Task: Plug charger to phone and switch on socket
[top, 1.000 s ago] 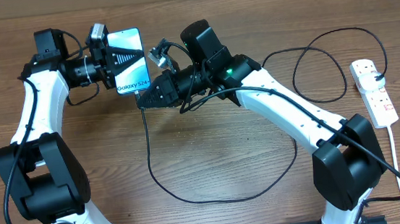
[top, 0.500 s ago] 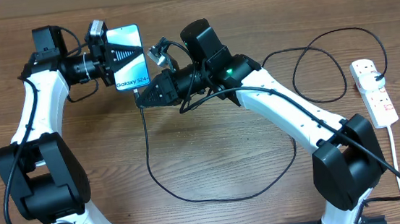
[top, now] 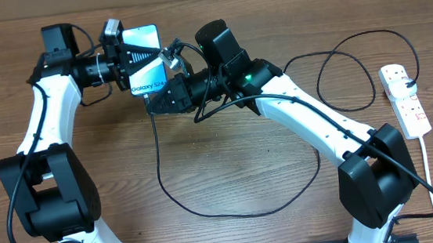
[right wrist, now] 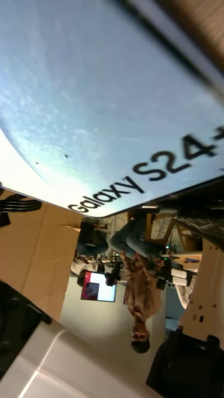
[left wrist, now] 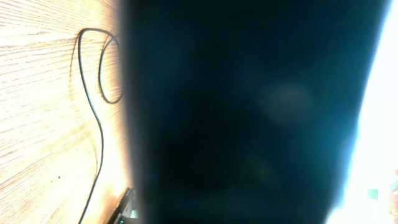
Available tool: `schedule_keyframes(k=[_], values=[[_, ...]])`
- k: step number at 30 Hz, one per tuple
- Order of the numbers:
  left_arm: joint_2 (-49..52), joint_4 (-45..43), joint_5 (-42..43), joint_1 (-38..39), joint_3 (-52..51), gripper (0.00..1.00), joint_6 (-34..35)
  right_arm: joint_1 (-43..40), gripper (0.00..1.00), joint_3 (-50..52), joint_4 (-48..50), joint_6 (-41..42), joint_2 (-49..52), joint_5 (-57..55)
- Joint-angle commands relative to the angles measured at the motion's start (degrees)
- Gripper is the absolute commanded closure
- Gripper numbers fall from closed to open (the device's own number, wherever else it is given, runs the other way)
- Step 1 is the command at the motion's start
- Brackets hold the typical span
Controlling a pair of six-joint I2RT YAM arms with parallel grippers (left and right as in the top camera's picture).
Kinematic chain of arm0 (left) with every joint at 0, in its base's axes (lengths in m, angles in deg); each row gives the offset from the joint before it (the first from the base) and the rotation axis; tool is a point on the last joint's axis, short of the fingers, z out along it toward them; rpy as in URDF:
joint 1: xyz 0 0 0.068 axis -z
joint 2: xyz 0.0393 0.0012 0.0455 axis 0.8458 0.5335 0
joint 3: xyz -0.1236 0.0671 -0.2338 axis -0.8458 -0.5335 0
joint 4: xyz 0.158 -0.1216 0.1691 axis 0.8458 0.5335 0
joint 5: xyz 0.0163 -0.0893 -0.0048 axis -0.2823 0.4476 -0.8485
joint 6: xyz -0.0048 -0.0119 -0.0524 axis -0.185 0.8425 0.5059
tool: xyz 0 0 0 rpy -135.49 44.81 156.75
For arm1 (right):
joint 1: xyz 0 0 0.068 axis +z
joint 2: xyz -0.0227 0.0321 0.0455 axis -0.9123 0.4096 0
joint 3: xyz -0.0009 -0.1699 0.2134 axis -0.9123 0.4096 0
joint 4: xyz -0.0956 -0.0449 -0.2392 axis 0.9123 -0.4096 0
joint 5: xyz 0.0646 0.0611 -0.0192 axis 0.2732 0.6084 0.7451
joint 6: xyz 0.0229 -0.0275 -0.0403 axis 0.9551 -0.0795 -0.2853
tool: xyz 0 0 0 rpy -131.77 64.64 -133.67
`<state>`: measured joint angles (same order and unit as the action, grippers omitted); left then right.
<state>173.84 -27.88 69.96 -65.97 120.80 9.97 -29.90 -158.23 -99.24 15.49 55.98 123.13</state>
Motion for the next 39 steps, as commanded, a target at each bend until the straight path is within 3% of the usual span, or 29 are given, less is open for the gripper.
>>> schedule_keyframes(k=[1, 11, 19, 39], values=[[-1.0, -0.2, 3.1, 0.4, 0.3, 0.96, 0.8, -0.3, 0.96, -0.5, 0.7, 1.3, -0.6, -1.5], [-1.0, -3.6, 3.5, 0.4, 0.3, 0.96, 1.7, -0.6, 0.96, -0.5, 0.7, 2.2, -0.6, -0.7], [-1.0, -10.1, 3.5, 0.4, 0.3, 0.96, 7.6, -0.7, 0.96, -0.5, 0.7, 2.3, -0.6, 0.1], [-1.0, -10.2, 3.5, 0.4, 0.3, 0.96, 7.5, -2.3, 0.96, -0.5, 2.3, 3.2, -0.6, 3.2]])
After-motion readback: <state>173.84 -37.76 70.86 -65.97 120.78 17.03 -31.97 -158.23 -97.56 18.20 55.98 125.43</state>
